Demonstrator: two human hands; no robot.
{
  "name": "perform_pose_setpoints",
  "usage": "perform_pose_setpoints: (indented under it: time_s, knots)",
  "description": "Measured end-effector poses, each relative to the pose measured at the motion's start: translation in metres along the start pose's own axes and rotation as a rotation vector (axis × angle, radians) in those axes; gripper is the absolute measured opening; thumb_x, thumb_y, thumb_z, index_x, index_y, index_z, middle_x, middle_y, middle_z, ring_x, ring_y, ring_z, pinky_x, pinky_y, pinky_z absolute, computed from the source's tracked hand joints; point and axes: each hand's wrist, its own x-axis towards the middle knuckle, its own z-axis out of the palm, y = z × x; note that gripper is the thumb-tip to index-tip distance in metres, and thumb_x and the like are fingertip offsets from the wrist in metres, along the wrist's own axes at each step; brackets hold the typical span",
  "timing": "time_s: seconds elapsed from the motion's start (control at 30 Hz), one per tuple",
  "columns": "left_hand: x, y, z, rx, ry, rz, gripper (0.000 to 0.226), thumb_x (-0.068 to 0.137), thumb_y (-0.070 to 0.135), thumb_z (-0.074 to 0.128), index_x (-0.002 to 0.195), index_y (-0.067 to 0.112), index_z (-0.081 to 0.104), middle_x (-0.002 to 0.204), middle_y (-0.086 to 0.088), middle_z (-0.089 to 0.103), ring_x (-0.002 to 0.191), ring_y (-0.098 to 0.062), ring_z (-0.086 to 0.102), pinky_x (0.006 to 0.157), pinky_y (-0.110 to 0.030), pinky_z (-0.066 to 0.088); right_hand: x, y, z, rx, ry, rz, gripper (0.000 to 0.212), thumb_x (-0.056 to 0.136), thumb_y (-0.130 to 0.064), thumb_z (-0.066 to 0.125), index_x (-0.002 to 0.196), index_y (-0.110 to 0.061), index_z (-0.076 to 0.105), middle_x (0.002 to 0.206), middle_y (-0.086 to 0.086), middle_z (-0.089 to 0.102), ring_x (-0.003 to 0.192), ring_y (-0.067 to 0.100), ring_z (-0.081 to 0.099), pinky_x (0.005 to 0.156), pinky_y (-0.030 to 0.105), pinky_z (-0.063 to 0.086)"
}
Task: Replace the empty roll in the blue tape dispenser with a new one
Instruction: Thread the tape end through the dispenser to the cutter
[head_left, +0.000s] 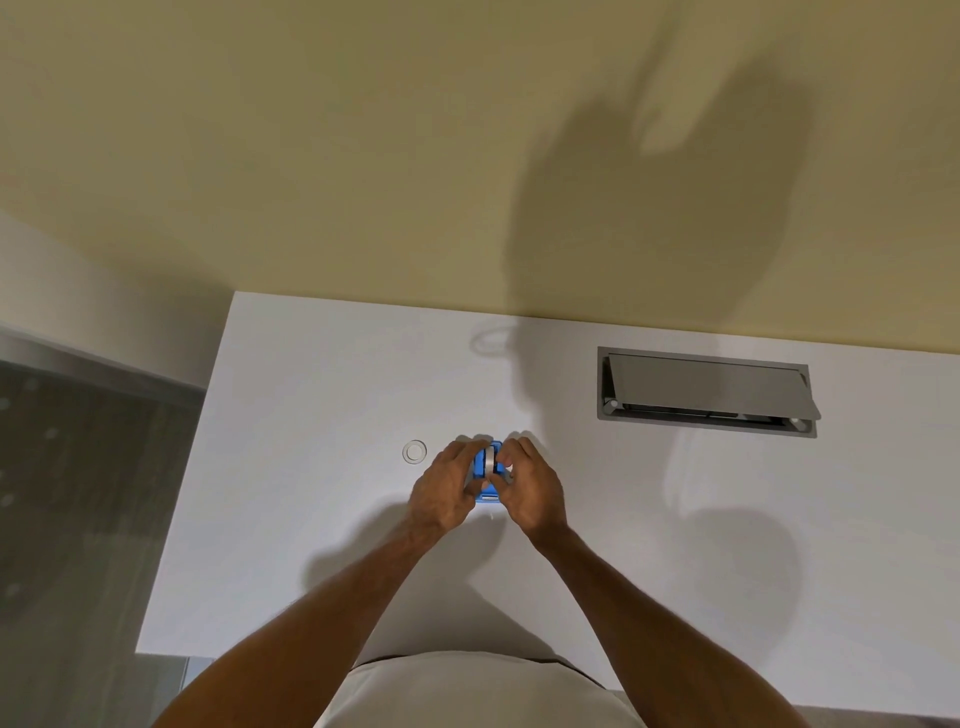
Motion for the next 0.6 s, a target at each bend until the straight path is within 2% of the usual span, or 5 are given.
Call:
perform_pose_setpoints:
  time_s: [0.3, 0.47, 0.6]
  knots:
    - [0.003, 0.000, 0.001, 0.047, 0.015, -0.015, 0.054, 0.102, 0.026, 0.063, 0.155, 0.027, 0.049, 0.144, 0.001, 0.056, 0.128, -0.020, 0.061, 0.097, -0.036, 0.058, 0.000, 0.007, -0.008, -0.150, 0.008, -0.161, 0.049, 0.093, -0.039, 0.075, 0.129, -0.010, 0.061, 0.122, 0.005, 0.069, 0.107, 0.017, 0.069, 0.098, 0.029, 0.060]
    - [0.004, 0.001, 0.003, 0.067, 0.014, -0.015, 0.051, 0.106, 0.033, 0.058, 0.154, 0.025, 0.047, 0.144, 0.001, 0.056, 0.129, -0.021, 0.061, 0.100, -0.038, 0.060, 0.006, 0.001, -0.013, -0.204, 0.050, -0.240, 0.047, 0.095, -0.041, 0.072, 0.132, -0.013, 0.063, 0.123, 0.000, 0.070, 0.102, 0.017, 0.071, 0.091, 0.029, 0.062]
    - [0.004, 0.001, 0.004, 0.067, 0.027, -0.024, 0.048, 0.104, 0.033, 0.058, 0.151, 0.024, 0.049, 0.143, 0.001, 0.056, 0.128, -0.021, 0.061, 0.098, -0.042, 0.061, 0.014, -0.002, -0.016, -0.276, -0.021, -0.255, 0.042, 0.099, -0.043, 0.066, 0.131, -0.015, 0.066, 0.121, 0.000, 0.071, 0.102, 0.016, 0.071, 0.092, 0.030, 0.061]
